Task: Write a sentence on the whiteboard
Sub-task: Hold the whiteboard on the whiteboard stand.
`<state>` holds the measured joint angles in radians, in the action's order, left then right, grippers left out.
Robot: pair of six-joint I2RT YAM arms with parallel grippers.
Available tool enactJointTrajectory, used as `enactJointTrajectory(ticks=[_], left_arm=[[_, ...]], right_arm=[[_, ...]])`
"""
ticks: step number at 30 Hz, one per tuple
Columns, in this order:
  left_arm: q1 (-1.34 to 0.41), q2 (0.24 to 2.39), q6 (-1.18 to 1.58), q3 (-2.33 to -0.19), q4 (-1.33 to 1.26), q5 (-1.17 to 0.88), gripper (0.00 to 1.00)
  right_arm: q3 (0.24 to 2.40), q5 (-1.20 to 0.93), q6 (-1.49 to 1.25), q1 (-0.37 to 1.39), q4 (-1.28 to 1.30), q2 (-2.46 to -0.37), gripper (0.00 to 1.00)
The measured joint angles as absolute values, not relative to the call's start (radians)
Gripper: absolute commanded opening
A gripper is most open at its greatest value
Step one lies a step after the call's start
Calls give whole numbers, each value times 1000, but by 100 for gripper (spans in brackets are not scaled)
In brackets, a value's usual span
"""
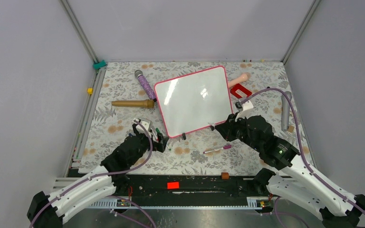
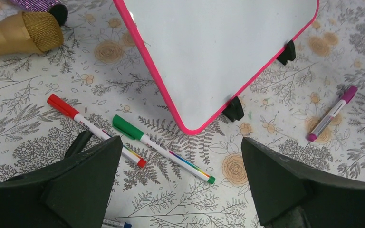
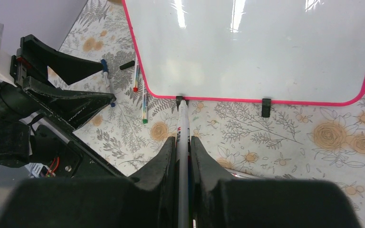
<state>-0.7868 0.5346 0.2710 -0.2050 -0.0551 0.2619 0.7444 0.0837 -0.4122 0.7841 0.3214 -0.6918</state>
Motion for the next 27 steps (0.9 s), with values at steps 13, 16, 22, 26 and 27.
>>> enactJointTrajectory(ticks=[13, 16, 22, 26, 27], left_arm=[[-550, 728, 271, -283, -78, 120, 99], [-508, 760, 278, -286, -108, 78, 99], [-437, 839, 300, -286, -167, 24, 99], [-429, 867, 332, -287, -182, 7, 99], [-429, 871, 341, -288, -181, 5, 99]], right_arm=[[768, 115, -339, 784, 371, -706, 0], [779, 112, -325, 784, 368, -733, 0], [788, 109, -302, 784, 363, -778, 0], [791, 101, -293, 784, 362, -792, 0], [794, 98, -292, 784, 362, -797, 0]])
